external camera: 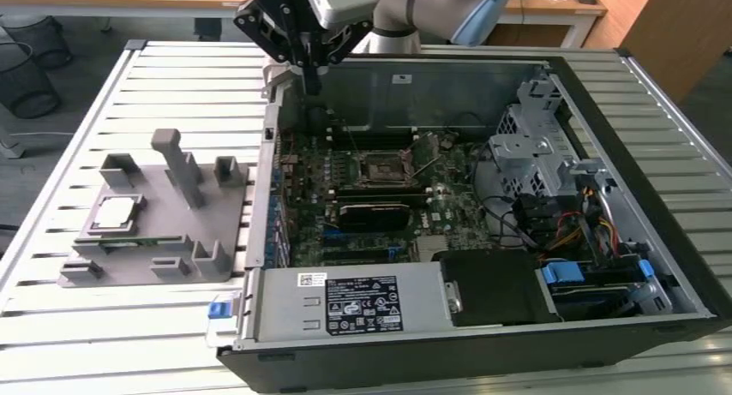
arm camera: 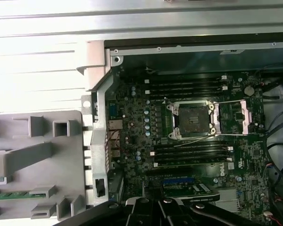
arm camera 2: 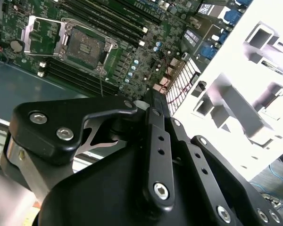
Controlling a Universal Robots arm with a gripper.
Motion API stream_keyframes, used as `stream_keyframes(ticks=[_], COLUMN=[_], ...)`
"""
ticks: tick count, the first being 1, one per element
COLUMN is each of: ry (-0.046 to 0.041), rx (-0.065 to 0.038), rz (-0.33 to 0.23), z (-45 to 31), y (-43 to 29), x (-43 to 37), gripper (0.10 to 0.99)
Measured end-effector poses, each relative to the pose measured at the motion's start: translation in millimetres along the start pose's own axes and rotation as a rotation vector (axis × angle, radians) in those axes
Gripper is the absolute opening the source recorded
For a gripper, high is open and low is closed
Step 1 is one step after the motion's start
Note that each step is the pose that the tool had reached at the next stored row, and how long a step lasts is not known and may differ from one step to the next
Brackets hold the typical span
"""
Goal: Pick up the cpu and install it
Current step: 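Reach for the cpu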
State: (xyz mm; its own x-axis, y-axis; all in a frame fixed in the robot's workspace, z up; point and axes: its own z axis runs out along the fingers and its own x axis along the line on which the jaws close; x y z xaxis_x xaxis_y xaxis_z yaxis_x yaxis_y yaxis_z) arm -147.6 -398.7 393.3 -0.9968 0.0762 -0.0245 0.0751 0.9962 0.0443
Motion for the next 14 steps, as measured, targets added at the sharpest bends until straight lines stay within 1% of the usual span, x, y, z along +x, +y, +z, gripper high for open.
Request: stream_keyframes(ticks=[5,14], ry=[0.0,0.0], rx=[0.0,0.0], rz=[0.0,0.0], z=[0.0,0.0], y=[-0.4,-0.8], x=[6.0,14.3], gripper=[0.106,0.106])
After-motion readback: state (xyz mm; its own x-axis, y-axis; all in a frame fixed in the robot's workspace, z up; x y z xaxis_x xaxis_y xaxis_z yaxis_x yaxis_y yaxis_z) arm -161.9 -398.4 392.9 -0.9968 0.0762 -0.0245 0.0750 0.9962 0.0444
